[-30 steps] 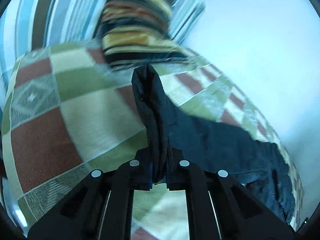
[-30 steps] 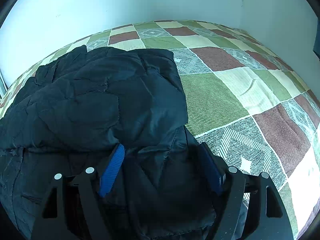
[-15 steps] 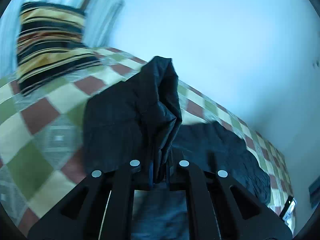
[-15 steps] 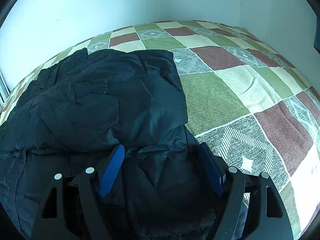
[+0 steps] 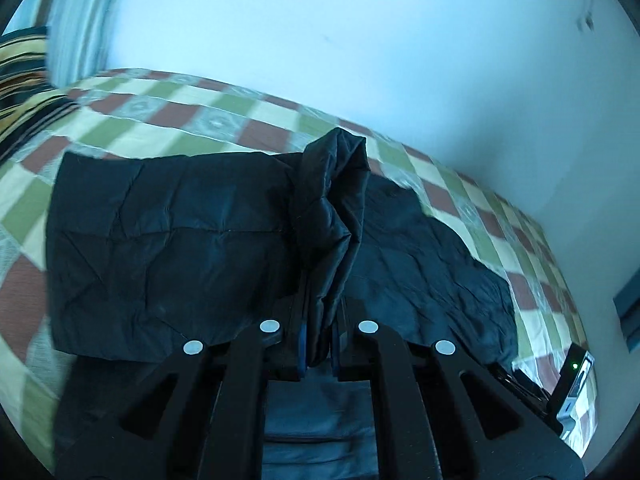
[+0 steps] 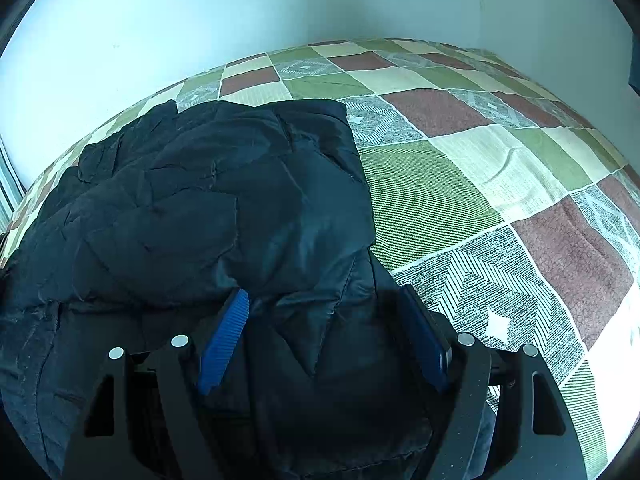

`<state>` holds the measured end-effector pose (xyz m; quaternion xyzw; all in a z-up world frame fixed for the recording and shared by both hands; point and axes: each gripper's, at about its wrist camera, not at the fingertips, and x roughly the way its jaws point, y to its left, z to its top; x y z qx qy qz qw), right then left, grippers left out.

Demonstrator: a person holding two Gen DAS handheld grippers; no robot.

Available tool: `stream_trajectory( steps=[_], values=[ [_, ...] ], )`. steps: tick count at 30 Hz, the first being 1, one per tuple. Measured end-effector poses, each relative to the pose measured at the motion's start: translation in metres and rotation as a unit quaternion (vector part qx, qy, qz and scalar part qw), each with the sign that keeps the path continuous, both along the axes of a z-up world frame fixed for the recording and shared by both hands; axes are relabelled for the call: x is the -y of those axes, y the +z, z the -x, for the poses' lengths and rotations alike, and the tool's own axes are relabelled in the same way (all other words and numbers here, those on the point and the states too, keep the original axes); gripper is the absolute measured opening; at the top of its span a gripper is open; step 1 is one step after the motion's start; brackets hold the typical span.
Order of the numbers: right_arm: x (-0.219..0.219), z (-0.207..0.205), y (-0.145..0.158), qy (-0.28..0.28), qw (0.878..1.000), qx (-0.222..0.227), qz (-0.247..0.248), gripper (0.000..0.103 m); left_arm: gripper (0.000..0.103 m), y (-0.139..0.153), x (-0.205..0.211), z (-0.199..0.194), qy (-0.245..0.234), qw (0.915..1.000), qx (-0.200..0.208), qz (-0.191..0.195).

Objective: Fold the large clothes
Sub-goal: 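Lay the sleeve over the jacket body with the left gripper and release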

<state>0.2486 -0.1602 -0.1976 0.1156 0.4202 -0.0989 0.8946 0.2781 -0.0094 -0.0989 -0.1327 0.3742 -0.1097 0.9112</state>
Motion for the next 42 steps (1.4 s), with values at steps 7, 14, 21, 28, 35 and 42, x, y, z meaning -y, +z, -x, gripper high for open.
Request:
stream_trajectory(
  steps=[7, 14, 21, 28, 35, 42],
  values=[
    [0.003, 0.001, 0.000, 0.001, 1.000, 0.003, -0.007, 0.075, 0.007, -0.015, 0.085, -0.018, -0.066, 0.9975, -0.022, -0.012],
    [0.004, 0.002, 0.000, 0.002, 1.000, 0.004, -0.011, 0.076, 0.007, -0.038, 0.147, -0.023, -0.119, 0.9916, -0.047, -0.015],
    [0.004, 0.003, -0.001, 0.002, 1.000, 0.006, -0.016, 0.076, 0.007, -0.047, 0.193, -0.028, -0.159, 0.9854, -0.058, -0.015],
    [0.005, 0.003, -0.001, 0.002, 1.000, 0.006, -0.017, 0.076, 0.007, -0.069, 0.208, -0.038, -0.167, 0.9819, -0.089, -0.015],
    [0.006, 0.002, -0.001, 0.002, 1.000, 0.006, -0.016, 0.076, 0.042, -0.056, 0.205, -0.029, -0.178, 0.9803, -0.085, -0.005],
    [0.011, 0.008, 0.008, -0.001, 1.000, 0.008, -0.027, 0.076, 0.063, -0.011, 0.137, -0.001, -0.145, 0.9887, -0.040, -0.008]
  ],
)
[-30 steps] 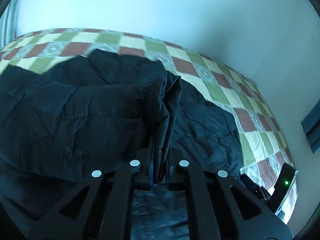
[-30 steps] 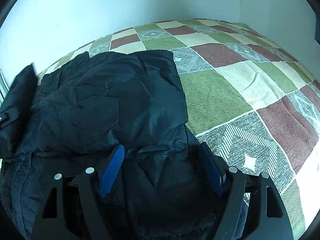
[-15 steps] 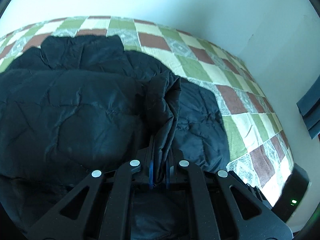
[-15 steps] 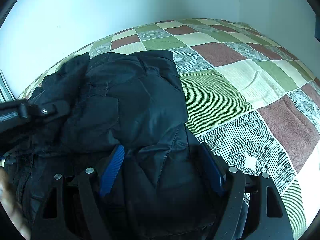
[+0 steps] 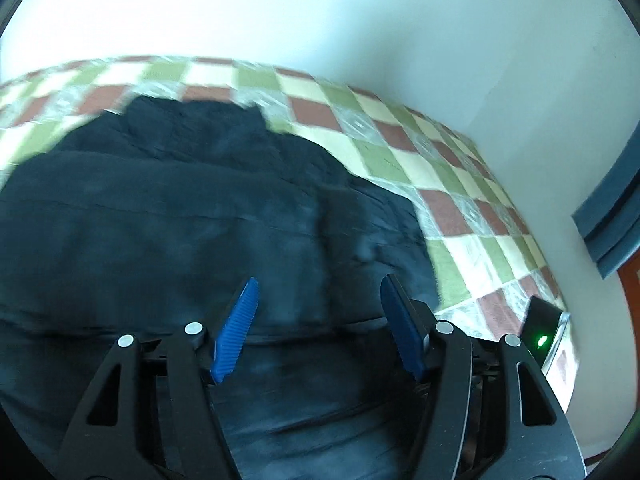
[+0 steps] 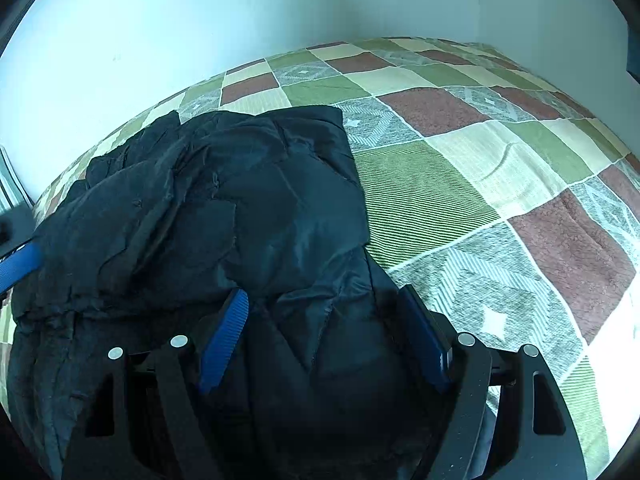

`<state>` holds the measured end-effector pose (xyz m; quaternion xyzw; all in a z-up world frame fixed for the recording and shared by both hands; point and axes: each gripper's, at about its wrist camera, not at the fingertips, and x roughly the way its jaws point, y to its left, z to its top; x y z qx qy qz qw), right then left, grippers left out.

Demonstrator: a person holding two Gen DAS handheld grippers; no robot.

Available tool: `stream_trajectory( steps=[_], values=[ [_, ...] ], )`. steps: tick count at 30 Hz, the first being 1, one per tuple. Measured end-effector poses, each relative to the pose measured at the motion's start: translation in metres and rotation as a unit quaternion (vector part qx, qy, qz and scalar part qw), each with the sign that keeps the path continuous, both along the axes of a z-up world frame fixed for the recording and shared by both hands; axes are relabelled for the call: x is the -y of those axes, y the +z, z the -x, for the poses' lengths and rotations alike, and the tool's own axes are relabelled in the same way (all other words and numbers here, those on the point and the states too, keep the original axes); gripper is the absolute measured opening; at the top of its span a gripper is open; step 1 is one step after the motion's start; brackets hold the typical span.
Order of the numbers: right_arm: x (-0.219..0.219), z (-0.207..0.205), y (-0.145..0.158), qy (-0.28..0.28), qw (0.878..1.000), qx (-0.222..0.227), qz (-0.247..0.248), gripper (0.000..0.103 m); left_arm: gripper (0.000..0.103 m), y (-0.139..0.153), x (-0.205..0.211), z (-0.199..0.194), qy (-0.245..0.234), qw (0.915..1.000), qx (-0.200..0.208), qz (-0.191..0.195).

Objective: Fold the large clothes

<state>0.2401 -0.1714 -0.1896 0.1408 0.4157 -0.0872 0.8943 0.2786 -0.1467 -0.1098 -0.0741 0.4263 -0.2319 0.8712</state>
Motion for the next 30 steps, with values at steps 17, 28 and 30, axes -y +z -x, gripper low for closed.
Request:
stream_trajectory(
  steps=[17, 28, 30],
  values=[
    [-0.067, -0.069, 0.024, 0.086, 0.995, -0.031, -0.045, 0.043, 0.063, -0.045, -0.217, -0.056, 0.225, 0.9672, -0.021, -0.116],
    [-0.065, -0.077, -0.004, 0.083, 0.995, -0.051, -0.032, 0.026, 0.069, -0.084, -0.226, -0.071, 0.220, 0.9652, -0.053, -0.130],
    [-0.063, -0.075, 0.000, 0.087, 0.994, -0.046, -0.040, 0.029, 0.068, -0.076, -0.224, -0.067, 0.222, 0.9640, -0.048, -0.138]
  ],
)
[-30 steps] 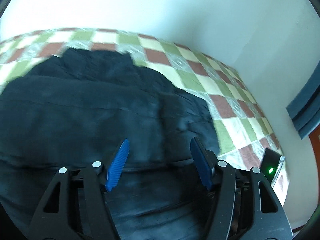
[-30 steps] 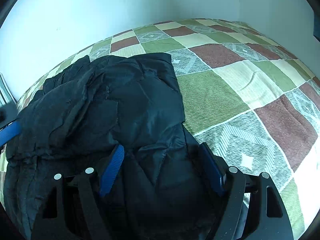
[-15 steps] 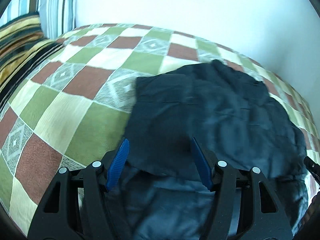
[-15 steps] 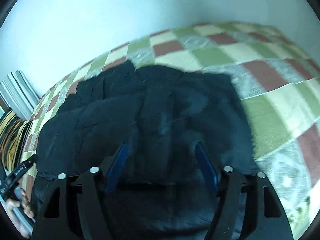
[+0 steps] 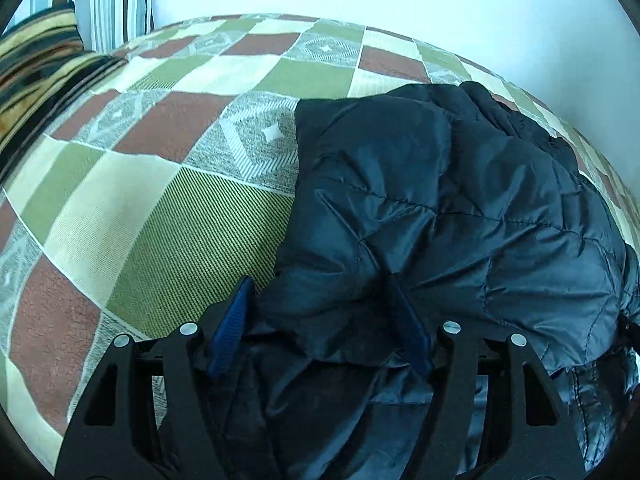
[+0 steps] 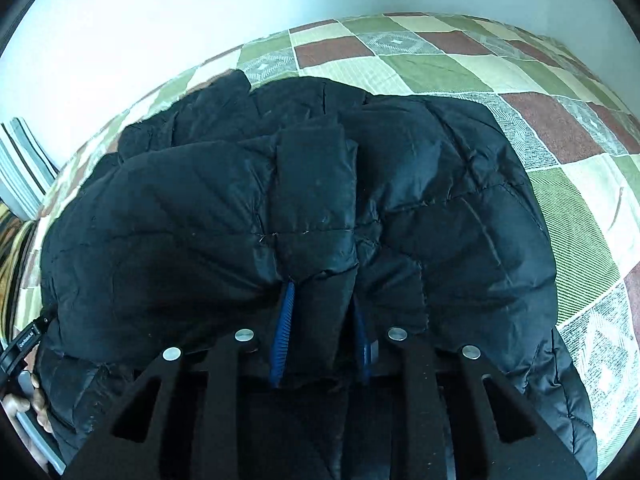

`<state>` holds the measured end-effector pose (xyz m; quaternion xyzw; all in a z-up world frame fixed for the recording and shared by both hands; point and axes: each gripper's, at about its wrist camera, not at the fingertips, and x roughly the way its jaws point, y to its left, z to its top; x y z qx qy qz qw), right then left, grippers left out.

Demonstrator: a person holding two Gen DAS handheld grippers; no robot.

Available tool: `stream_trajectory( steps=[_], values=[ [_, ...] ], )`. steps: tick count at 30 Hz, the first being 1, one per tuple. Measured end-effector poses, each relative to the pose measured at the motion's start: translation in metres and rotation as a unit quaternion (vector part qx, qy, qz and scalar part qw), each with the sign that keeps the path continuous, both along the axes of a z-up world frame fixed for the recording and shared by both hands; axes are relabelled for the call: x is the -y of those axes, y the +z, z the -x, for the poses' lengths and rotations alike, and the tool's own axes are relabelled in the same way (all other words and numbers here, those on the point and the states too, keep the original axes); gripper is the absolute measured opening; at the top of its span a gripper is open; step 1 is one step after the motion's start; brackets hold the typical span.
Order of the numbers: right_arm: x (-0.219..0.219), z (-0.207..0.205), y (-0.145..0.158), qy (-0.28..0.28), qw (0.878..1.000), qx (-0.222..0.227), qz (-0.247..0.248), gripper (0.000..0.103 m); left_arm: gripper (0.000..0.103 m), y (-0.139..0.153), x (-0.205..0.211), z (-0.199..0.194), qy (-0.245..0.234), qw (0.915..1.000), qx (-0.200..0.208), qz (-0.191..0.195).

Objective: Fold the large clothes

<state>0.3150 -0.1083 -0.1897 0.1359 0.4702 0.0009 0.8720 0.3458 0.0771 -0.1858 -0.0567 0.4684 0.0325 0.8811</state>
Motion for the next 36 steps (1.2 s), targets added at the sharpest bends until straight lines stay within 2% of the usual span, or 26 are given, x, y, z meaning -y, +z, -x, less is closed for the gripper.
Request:
stream_trajectory(
  steps=[3, 5, 8, 11, 12, 13, 14, 16, 19, 20, 21, 23, 24, 26, 27, 32, 33, 36],
  values=[
    [-0.001, 0.010, 0.023, -0.010, 1.000, 0.007, 0.014, 0.036, 0.066, 0.022, 0.004, 0.014, 0.006, 0.9997, 0.021, -0.004],
    [-0.005, 0.020, 0.043, -0.019, 0.999, 0.042, 0.023, 0.044, 0.066, 0.041, 0.012, 0.023, -0.004, 0.9986, 0.051, 0.009],
    [-0.024, 0.014, 0.058, 0.010, 0.997, 0.070, 0.015, 0.045, 0.066, 0.057, 0.045, 0.017, -0.052, 0.9958, 0.074, 0.012],
    [-0.048, 0.001, 0.046, 0.044, 0.996, 0.065, 0.032, 0.045, 0.066, 0.047, 0.068, 0.002, -0.070, 0.9958, 0.060, -0.005],
    [-0.053, -0.003, 0.040, 0.048, 0.996, 0.058, 0.039, 0.045, 0.066, 0.038, 0.074, -0.005, -0.070, 0.9966, 0.043, -0.009],
    [-0.057, -0.009, 0.024, 0.051, 0.997, 0.033, 0.052, 0.045, 0.066, 0.029, 0.076, -0.009, -0.069, 0.9972, 0.026, -0.010],
    [-0.057, -0.012, 0.013, 0.054, 0.997, 0.018, 0.049, 0.045, 0.066, 0.014, 0.079, -0.015, -0.072, 0.9974, 0.002, -0.010],
    [-0.053, -0.016, -0.005, 0.055, 0.998, 0.009, 0.035, 0.045, 0.067, -0.001, 0.080, -0.020, -0.076, 0.9969, -0.009, -0.017],
    [-0.055, -0.016, 0.003, 0.058, 0.997, 0.012, 0.046, 0.045, 0.066, 0.002, 0.087, -0.017, -0.083, 0.9955, 0.003, -0.045],
    [-0.054, -0.015, 0.010, 0.058, 0.997, 0.011, 0.044, 0.045, 0.063, 0.007, 0.086, -0.014, -0.084, 0.9953, 0.005, -0.049],
    [-0.054, -0.013, 0.017, 0.056, 0.998, 0.013, 0.038, 0.045, 0.061, 0.017, 0.086, -0.012, -0.083, 0.9953, 0.009, -0.049],
    [-0.051, -0.009, 0.037, 0.049, 0.998, 0.044, 0.022, 0.045, 0.061, 0.035, 0.083, -0.007, -0.083, 0.9954, 0.032, -0.034],
    [-0.051, -0.010, 0.045, 0.049, 0.997, 0.056, 0.022, 0.046, 0.061, 0.047, 0.084, -0.006, -0.084, 0.9946, 0.053, -0.029],
    [-0.055, -0.020, 0.056, 0.055, 0.995, 0.079, 0.022, 0.046, 0.062, 0.060, 0.088, -0.016, -0.087, 0.9927, 0.079, -0.025],
    [-0.059, -0.028, 0.057, 0.058, 0.995, 0.081, 0.027, 0.046, 0.062, 0.061, 0.090, -0.023, -0.088, 0.9927, 0.078, -0.024],
    [-0.070, -0.067, 0.033, 0.062, 0.995, 0.065, 0.042, 0.046, 0.062, 0.035, 0.090, -0.064, -0.070, 0.9965, 0.040, -0.019],
    [-0.072, -0.070, 0.025, 0.059, 0.995, 0.054, 0.061, 0.047, 0.062, 0.028, 0.091, -0.068, -0.071, 0.9967, 0.033, -0.022],
    [-0.074, -0.079, 0.002, 0.066, 0.995, 0.025, 0.072, 0.047, 0.065, 0.009, 0.099, -0.074, -0.091, 0.9945, 0.015, -0.050]
  ],
)
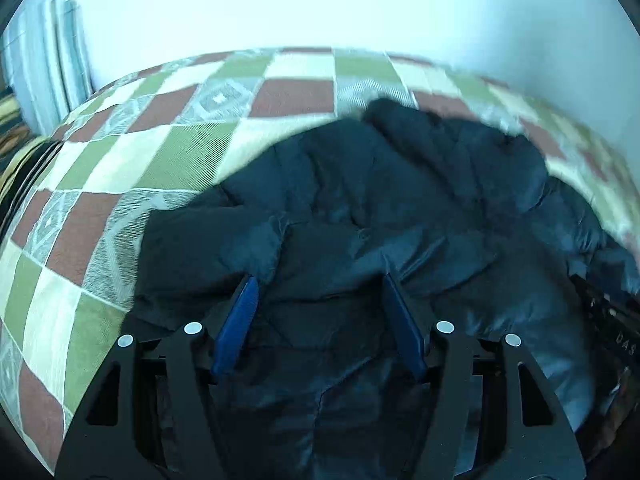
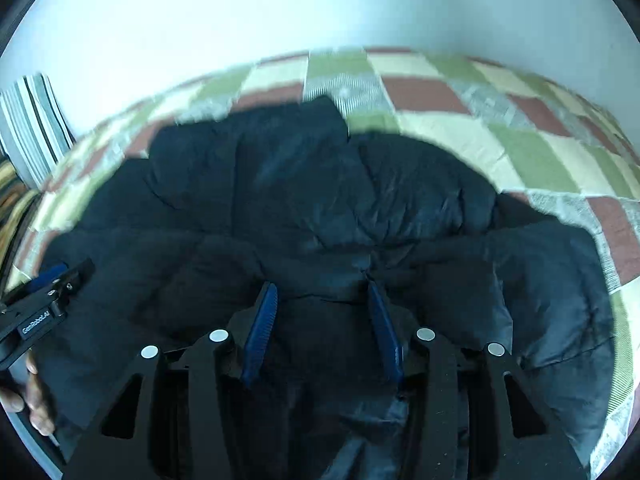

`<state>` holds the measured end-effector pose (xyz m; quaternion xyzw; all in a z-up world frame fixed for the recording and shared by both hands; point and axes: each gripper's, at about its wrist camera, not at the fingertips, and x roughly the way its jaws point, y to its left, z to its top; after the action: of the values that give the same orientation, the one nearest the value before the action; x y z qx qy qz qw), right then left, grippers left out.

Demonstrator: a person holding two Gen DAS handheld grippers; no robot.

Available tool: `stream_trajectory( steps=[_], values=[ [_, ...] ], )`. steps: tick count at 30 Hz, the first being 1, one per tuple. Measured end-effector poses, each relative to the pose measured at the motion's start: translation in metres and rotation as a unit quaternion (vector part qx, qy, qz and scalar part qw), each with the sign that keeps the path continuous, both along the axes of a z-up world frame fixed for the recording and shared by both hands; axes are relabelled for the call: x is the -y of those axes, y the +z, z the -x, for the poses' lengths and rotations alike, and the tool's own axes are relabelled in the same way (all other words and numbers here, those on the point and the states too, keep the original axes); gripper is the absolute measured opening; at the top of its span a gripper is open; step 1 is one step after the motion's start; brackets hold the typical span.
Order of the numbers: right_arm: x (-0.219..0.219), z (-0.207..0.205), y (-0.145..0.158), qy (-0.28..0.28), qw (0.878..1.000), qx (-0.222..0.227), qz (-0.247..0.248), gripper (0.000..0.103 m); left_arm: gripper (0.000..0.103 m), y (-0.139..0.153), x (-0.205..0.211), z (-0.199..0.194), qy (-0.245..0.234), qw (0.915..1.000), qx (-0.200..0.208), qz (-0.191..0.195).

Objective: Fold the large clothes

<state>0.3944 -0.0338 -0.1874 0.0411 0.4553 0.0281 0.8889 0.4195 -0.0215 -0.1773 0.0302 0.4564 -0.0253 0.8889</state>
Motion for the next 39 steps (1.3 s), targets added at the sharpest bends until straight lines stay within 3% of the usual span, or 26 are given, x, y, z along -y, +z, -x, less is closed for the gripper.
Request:
stream_trajectory(
  steps=[6, 14, 26, 32, 39],
  values=[
    [-0.004, -0.003, -0.005, 0.001, 1.000, 0.001, 0.015, 0.047, 0.066, -0.016, 0.001, 0.002, -0.004, 0.9999, 0.000, -0.012],
    [0.005, 0.038, 0.035, 0.004, 0.999, 0.035, 0.004, 0.050, 0.066, 0.022, -0.026, 0.031, 0.011, 0.9993, 0.016, 0.032],
    [0.064, 0.165, 0.051, -0.036, 0.999, 0.033, -0.005, 0.060, 0.079, 0.037, -0.102, 0.167, 0.048, 0.9974, 0.019, 0.051],
    [0.099, 0.239, 0.053, -0.067, 0.997, 0.030, 0.014, 0.069, 0.081, 0.038, -0.138, 0.243, 0.075, 0.9952, 0.020, 0.060],
    [0.139, 0.312, 0.041, -0.105, 0.994, 0.013, 0.023, 0.071, 0.081, 0.022, -0.172, 0.311, 0.097, 0.9933, -0.009, 0.064]
  ],
)
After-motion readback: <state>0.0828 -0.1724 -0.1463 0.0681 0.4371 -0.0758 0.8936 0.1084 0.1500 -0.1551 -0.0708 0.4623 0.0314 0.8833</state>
